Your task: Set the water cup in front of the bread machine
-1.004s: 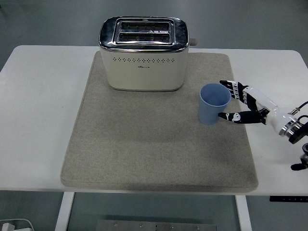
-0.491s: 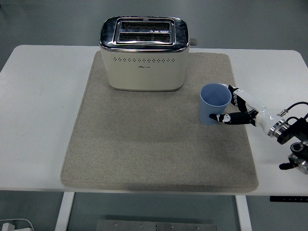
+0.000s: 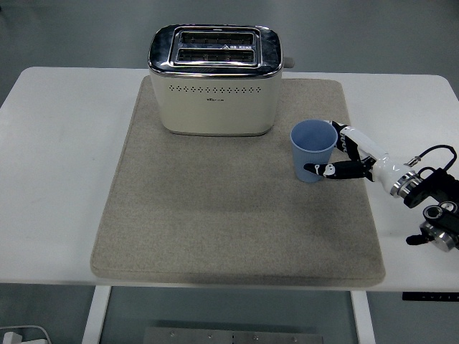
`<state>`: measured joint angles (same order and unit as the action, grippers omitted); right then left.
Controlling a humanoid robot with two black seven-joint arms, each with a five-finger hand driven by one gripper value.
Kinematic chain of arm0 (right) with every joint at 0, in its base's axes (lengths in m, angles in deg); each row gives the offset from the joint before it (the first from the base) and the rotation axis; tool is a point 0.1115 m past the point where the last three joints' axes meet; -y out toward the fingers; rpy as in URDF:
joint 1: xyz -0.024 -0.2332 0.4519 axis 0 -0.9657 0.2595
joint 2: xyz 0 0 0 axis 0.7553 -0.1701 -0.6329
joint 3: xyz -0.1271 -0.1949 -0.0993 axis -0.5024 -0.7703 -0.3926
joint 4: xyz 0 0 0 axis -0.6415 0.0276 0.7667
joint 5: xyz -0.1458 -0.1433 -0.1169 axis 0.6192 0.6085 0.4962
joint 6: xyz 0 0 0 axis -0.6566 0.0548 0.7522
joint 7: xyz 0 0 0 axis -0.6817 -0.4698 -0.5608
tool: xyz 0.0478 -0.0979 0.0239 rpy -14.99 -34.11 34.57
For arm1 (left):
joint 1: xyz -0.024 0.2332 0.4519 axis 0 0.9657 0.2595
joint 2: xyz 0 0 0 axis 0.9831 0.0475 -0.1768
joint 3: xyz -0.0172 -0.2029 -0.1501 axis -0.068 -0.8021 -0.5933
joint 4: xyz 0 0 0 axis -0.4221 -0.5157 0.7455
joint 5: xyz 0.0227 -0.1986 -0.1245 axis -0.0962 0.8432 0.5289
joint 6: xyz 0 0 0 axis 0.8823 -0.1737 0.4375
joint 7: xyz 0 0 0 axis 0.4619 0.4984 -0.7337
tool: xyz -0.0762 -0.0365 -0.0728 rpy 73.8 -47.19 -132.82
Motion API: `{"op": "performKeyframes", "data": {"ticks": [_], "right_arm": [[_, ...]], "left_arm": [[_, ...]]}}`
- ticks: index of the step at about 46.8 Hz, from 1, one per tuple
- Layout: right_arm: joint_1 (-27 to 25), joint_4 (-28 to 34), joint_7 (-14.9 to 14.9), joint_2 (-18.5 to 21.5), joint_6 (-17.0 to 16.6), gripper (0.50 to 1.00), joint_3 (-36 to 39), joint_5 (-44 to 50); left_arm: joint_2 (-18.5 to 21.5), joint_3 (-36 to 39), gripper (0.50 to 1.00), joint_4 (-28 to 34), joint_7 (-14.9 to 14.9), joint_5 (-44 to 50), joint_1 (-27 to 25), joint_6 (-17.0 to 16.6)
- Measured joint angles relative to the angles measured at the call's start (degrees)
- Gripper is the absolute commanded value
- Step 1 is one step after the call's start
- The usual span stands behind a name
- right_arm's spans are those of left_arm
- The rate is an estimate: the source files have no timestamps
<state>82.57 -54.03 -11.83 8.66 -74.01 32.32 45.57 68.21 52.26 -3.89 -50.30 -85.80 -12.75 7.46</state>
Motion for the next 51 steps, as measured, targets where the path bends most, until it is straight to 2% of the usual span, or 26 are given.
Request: {"op": "performKeyframes", "data": {"ticks": [21, 31, 40, 45, 51], "right_arm": [[2.06, -1.17, 2.02, -0.54, 0.27, 0.5, 0.57, -0.79], [3.28, -4.72, 2.08, 0.31, 1.56, 0.5, 0.74, -3.02], [4.39, -4.96, 2.19, 4.89, 1.97, 0.5, 0.2, -3.02], [5.23, -4.5, 3.55, 8.16, 2.89, 0.5, 0.11, -2.91], [5.75, -3.4, 3.86, 12.18, 3.31, 0.5, 0.0, -2.43]], "left_arm": [[0.0, 0.0, 1.0, 0.0, 0.0, 0.04, 0.0, 0.0], [0.0, 0.0, 1.0, 0.0, 0.0, 0.04, 0.0, 0.0], [0.0, 0.0, 1.0, 0.0, 0.01, 0.04, -0.01, 0.0], [0.0, 0.0, 1.0, 0.0, 0.0, 0.04, 0.0, 0.0], [0.0, 0.0, 1.0, 0.0, 0.0, 0.03, 0.0, 0.0]]}}
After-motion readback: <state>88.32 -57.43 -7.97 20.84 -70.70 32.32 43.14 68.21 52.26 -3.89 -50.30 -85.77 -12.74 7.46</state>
